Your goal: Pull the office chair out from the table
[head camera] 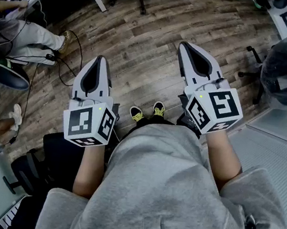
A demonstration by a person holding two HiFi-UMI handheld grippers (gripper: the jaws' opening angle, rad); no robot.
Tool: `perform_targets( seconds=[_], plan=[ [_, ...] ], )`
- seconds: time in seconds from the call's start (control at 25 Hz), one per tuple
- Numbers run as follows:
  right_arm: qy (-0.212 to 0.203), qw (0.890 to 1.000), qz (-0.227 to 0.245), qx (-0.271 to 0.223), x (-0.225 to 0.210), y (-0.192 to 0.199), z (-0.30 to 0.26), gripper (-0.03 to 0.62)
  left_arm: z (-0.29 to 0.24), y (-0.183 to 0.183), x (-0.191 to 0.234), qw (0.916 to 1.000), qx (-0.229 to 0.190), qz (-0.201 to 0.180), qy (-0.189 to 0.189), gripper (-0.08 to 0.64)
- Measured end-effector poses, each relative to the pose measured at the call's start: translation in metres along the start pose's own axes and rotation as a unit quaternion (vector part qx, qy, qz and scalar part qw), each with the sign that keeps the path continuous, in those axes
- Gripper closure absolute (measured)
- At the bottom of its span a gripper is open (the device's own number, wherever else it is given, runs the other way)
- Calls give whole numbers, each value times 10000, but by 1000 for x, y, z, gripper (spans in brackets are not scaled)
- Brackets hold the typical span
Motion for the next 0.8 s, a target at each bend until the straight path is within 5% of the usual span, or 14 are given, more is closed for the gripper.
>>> perform_targets(
  seconds=[0.32,0.8],
  plan=[
    [168,9999,6,-18,6,1,2,565,0,-7,4,9996,-9,-275,23,551],
    [53,9997,205,79,54,-6,-20,565,21,-10,46,9998,25,-183,80,551]
  ],
)
Point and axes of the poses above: the fingertips, and each gripper's own axes: z backward along the fingers, x to its left, y out of its underside, the point moved 8 cm from there along z, backward along the fingers, and after that the axes turned 6 degrees about z, right-handed, at the moved point
